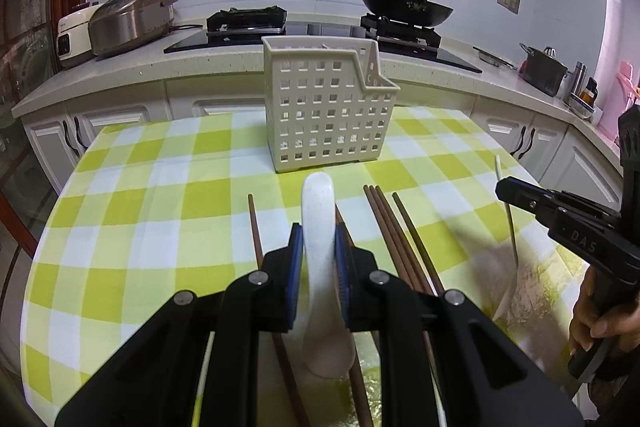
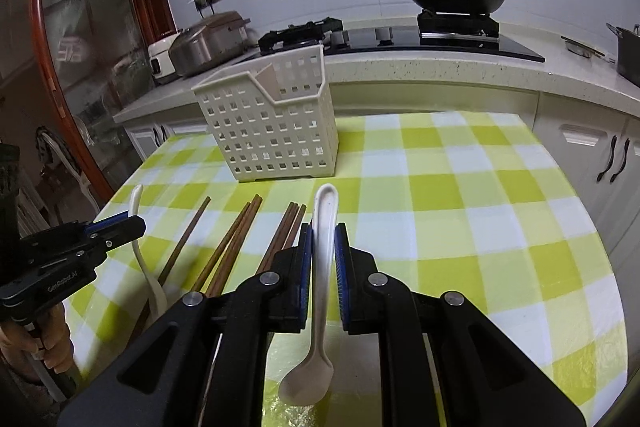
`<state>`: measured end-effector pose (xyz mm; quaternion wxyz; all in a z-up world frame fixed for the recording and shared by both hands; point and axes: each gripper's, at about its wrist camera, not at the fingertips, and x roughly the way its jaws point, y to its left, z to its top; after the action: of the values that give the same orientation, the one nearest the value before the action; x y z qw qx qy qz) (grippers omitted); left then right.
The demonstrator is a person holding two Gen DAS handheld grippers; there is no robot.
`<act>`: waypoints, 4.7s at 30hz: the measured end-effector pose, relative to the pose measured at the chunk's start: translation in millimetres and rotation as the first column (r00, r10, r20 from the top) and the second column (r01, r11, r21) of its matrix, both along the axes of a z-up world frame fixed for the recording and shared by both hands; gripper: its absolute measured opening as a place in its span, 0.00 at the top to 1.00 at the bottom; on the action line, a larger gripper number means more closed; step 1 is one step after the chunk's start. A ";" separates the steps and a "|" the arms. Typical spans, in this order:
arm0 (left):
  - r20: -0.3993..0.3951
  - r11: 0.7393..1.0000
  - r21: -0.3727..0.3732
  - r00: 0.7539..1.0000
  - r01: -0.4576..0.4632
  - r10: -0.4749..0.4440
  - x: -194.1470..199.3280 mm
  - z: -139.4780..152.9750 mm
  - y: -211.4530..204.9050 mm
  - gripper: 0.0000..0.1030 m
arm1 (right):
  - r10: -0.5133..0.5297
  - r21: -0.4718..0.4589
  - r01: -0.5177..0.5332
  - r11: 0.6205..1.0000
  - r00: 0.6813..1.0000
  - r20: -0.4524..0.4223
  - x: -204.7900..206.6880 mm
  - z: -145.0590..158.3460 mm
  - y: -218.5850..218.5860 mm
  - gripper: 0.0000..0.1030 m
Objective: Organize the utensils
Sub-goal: 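Lift the white spoon with the left gripper while the right gripper closes on the other white spoon, then carry both white spoons over the caddy and lower them inside, then open both grippers to release the spoons and withdraw from the caddy, then lower the right gripper onto a single chopstick and close on it while the left gripper grasps another chopstick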
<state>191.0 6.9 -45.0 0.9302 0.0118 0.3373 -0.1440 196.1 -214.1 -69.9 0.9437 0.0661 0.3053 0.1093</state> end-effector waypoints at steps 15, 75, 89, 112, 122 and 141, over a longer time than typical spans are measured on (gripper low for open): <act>0.083 1.000 0.014 0.996 0.014 -0.015 15.1 34.0 -7.2 0.85 | 0.026 -0.025 -0.024 0.999 0.993 0.118 14.6 35.4 10.3 0.88; 0.202 0.999 -0.033 0.979 0.016 -0.009 189.4 150.7 -43.2 0.85 | 0.108 -0.115 -0.077 0.990 0.948 0.299 190.9 102.5 58.8 0.88; 0.118 1.000 -0.009 0.993 -0.008 0.009 198.4 105.0 -36.0 0.84 | 0.086 -0.111 -0.059 0.992 0.962 0.258 191.4 93.4 46.4 0.79; 0.120 0.989 -0.017 0.982 -0.148 0.149 133.5 87.8 9.2 0.33 | 0.041 -0.047 -0.035 0.998 0.989 0.144 126.9 55.8 17.3 0.59; 0.036 0.979 0.056 0.980 -0.196 0.194 73.6 19.2 32.6 0.26 | 0.013 -0.028 -0.015 0.999 0.997 -0.071 84.3 -13.1 19.6 0.59; -0.119 0.966 0.108 0.961 -0.237 0.249 44.0 -42.9 35.3 0.25 | -0.014 -0.116 -0.014 0.993 0.972 -0.234 57.2 -59.7 51.1 0.69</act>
<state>235.0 42.2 -87.9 0.9151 0.0042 0.4030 -0.0134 253.3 -163.1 -129.6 0.9033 0.0233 0.4204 0.0828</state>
